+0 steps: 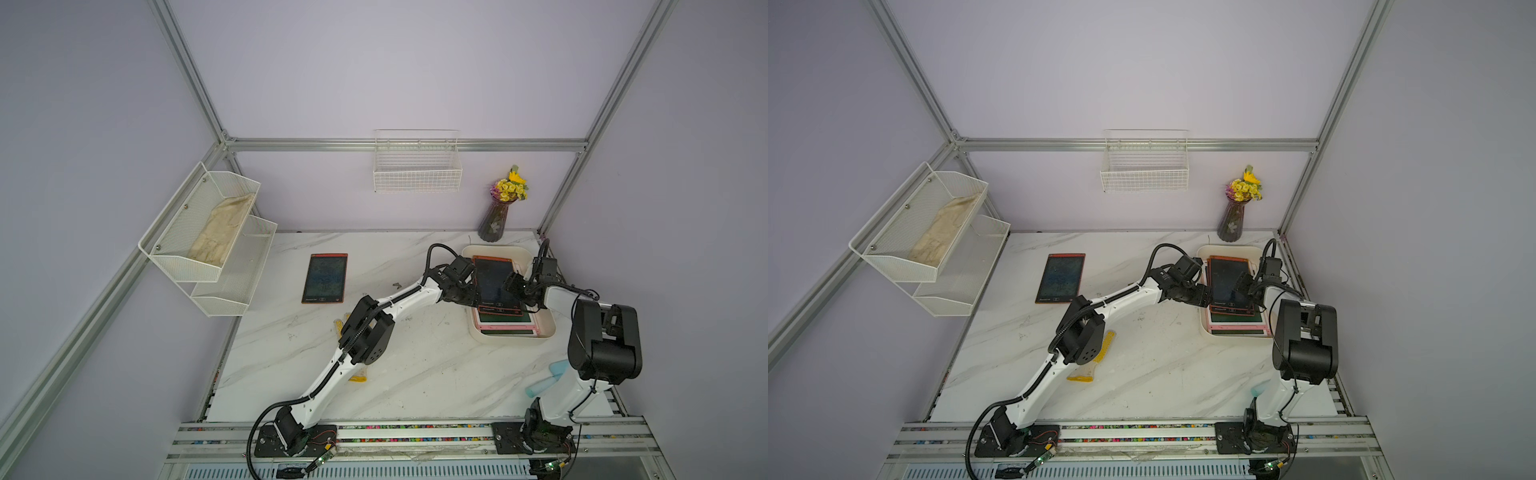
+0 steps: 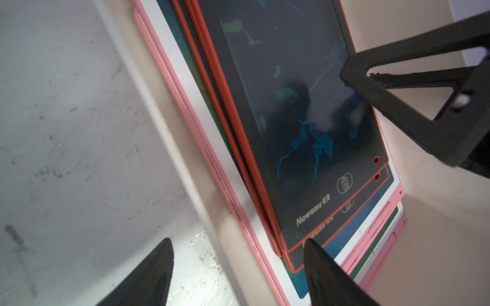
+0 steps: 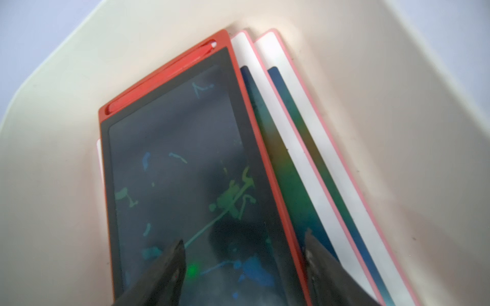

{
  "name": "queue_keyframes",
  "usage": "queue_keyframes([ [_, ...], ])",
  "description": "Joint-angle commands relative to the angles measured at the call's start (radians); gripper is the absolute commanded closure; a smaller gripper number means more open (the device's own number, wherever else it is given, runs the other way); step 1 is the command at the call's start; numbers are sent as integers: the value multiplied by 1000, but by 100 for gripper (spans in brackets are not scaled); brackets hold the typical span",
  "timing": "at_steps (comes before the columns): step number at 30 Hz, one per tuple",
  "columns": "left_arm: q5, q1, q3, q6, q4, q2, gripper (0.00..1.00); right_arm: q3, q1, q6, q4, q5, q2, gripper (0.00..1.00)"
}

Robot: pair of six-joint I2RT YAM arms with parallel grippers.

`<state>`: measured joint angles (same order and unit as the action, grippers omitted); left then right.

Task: Take out the writing tablet from the storage box
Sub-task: Pick up the writing tablet from the storage box.

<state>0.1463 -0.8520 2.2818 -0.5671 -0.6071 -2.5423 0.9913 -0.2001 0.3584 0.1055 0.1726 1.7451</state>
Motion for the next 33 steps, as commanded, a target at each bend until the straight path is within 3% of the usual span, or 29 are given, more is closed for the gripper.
queue_keyframes([
  [1,18,-2,76,-17,31,17,24,-4,1,-2,-5,50,-32,28],
  [19,13,-3,41,-22,38,34,24,-40,7,-2,-32,78,4,29],
  [25,15,-5,42,-27,41,30,24,-64,17,4,-43,169,-9,31],
  [33,33,-10,56,-49,44,-4,24,-81,34,-9,-38,201,-17,31],
])
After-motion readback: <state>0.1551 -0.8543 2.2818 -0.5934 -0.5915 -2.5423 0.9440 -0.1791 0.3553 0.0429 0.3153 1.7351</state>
